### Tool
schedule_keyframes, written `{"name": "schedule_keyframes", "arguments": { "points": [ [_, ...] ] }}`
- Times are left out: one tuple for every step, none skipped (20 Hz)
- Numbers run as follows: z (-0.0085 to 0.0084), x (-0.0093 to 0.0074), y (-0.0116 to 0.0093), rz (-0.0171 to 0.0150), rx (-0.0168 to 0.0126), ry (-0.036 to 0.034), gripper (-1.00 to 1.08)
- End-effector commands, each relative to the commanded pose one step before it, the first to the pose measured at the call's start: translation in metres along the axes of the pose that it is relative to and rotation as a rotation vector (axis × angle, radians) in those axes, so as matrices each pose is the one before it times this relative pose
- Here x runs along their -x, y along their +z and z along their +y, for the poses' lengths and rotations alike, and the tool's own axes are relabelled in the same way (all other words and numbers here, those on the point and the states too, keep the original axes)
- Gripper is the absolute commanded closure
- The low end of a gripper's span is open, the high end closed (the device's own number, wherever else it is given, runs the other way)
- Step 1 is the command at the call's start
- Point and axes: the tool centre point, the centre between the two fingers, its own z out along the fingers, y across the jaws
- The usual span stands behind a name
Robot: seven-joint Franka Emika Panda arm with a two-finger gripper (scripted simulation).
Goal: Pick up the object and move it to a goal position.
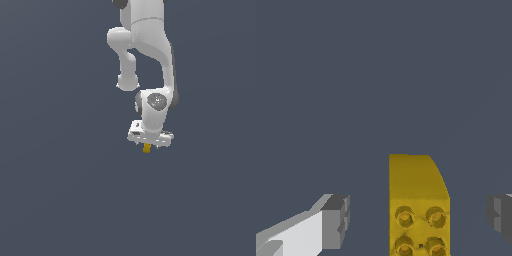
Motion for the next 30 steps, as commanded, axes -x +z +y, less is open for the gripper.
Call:
{"name": "schedule_keyframes", "arguments": {
  "points": [
    [-0.00020, 0.00016, 0.01018, 0.00041, -0.00014, 0.00052, -0.92],
    [0.00008, -0.00019, 0.00253, 0.00009, -0.00005, 0.00048, -0.92],
    [-0.00018, -0.00017, 0.00192, 0.00000, 0.00000, 0.00000, -0.92],
    [-0.00016, -0.00021, 0.00129, 0.00000, 0.00000, 0.00000, -0.92],
    [-0.00011, -0.00018, 0.00072, 0.00000, 0.00000, 0.00000, -0.92],
    [-0.00004, -0.00007, 0.00023, 0.00000, 0.00000, 0.00000, -0.92],
    [0.00000, 0.00000, 0.00000, 0.00000, 0.00000, 0.00000, 1.08],
    [0.00000, 0.00000, 0.00000, 0.00000, 0.00000, 0.00000, 1.08],
    [0.00000, 0.00000, 0.00000, 0.00000, 0.00000, 0.00000, 1.08],
    [0.00000, 0.00000, 0.00000, 0.00000, 0.00000, 0.00000, 1.08],
    [0.00000, 0.00000, 0.00000, 0.00000, 0.00000, 0.00000, 1.08],
    [0.00000, 0.00000, 0.00000, 0.00000, 0.00000, 0.00000, 1.08],
    [0.00000, 0.00000, 0.00000, 0.00000, 0.00000, 0.00000, 1.08],
    [0.00000, 0.00000, 0.00000, 0.00000, 0.00000, 0.00000, 1.08],
    [0.00000, 0.00000, 0.00000, 0.00000, 0.00000, 0.00000, 1.08],
    [0.00000, 0.00000, 0.00000, 0.00000, 0.00000, 0.00000, 1.08],
    [0.00001, -0.00002, -0.00016, 0.00000, 0.00000, 0.00000, 1.08],
    [0.00004, -0.00023, -0.00023, 0.00062, -0.00048, -0.00031, 1.08],
    [-0.00018, -0.00059, -0.00042, 0.00148, -0.00115, -0.00149, 1.08],
    [-0.00031, -0.00098, -0.00068, 0.00244, -0.00189, -0.00249, 1.08],
    [-0.00040, -0.00138, -0.00091, 0.00335, -0.00260, -0.00341, 1.08],
    [-0.00052, -0.00176, -0.00118, 0.00431, -0.00335, -0.00439, 1.08],
    [-0.00065, -0.00213, -0.00146, 0.00527, -0.00410, -0.00537, 1.08],
    [-0.00075, -0.00251, -0.00170, 0.00618, -0.00480, -0.00629, 1.08],
    [-0.00086, -0.00288, -0.00194, 0.00708, -0.00550, -0.00721, 1.08],
    [-0.00098, -0.00324, -0.00220, 0.00798, -0.00621, -0.00813, 1.08],
    [-0.00108, -0.00359, -0.00244, 0.00884, -0.00689, -0.00900, 1.08],
    [-0.00119, -0.00393, -0.00268, 0.00970, -0.00757, -0.00987, 1.08],
    [-0.00130, -0.00426, -0.00292, 0.01053, -0.00823, -0.01072, 1.08],
    [-0.00140, -0.00459, -0.00313, 0.01132, -0.00886, -0.01152, 1.08]
  ]
}}
